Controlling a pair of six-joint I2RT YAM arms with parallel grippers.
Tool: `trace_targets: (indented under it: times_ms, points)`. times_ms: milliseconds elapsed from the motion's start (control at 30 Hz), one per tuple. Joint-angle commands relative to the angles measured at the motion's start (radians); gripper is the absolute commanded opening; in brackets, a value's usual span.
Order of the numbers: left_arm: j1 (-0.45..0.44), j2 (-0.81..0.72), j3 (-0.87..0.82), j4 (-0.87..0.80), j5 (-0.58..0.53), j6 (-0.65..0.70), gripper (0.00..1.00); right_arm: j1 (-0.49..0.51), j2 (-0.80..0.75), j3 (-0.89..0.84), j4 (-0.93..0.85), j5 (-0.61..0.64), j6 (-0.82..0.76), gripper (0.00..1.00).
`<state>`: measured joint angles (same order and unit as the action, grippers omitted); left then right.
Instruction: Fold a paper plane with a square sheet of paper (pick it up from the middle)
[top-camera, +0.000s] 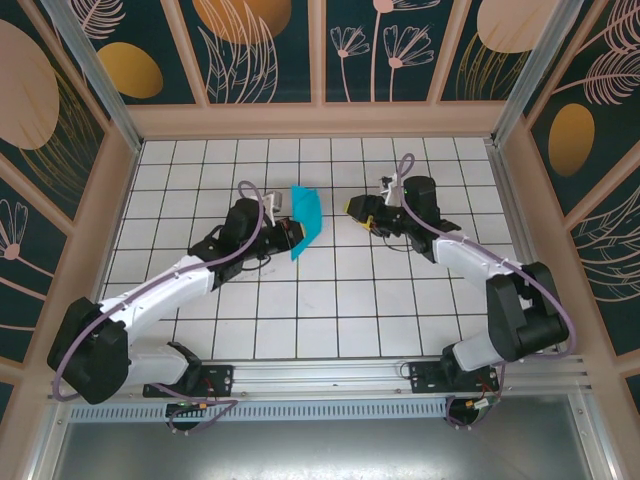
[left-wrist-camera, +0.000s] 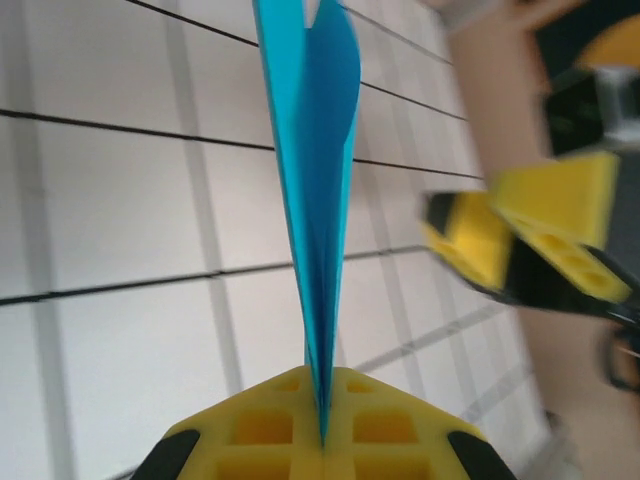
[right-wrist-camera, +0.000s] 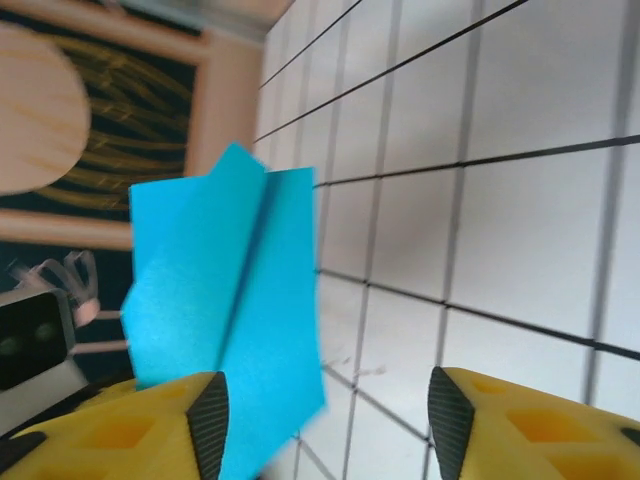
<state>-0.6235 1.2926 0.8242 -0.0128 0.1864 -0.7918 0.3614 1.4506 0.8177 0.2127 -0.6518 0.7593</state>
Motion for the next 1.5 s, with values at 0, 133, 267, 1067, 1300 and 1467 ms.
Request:
trace_targets:
  times_ms: [0, 133, 267, 1067, 1300, 1467]
  points:
    - [0.004, 0.044, 0.096, -0.377, -0.362, 0.156, 0.04, 0.002, -0.041, 0.021, -0.170, 0.195, -0.105, 0.61]
    - [0.002, 0.141, 0.204, -0.569, -0.639, 0.177, 0.05, 0.004, -0.047, 0.001, -0.191, 0.275, -0.094, 0.61]
    - [0.001, 0.257, 0.267, -0.690, -0.801, 0.155, 0.05, 0.010, -0.040, -0.006, -0.204, 0.321, -0.086, 0.62]
    - [-0.017, 0.513, 0.406, -0.340, -0.395, 0.227, 0.69, 0.152, 0.025, -0.046, -0.155, 0.423, -0.010, 0.59]
    - [0.097, 0.353, 0.288, -0.271, -0.377, 0.172, 0.81, 0.335, 0.224, 0.086, -0.076, 0.372, 0.019, 0.20]
    - [0.195, 0.255, 0.168, -0.223, -0.350, 0.121, 0.85, 0.430, 0.376, 0.222, -0.049, 0.344, 0.026, 0.09]
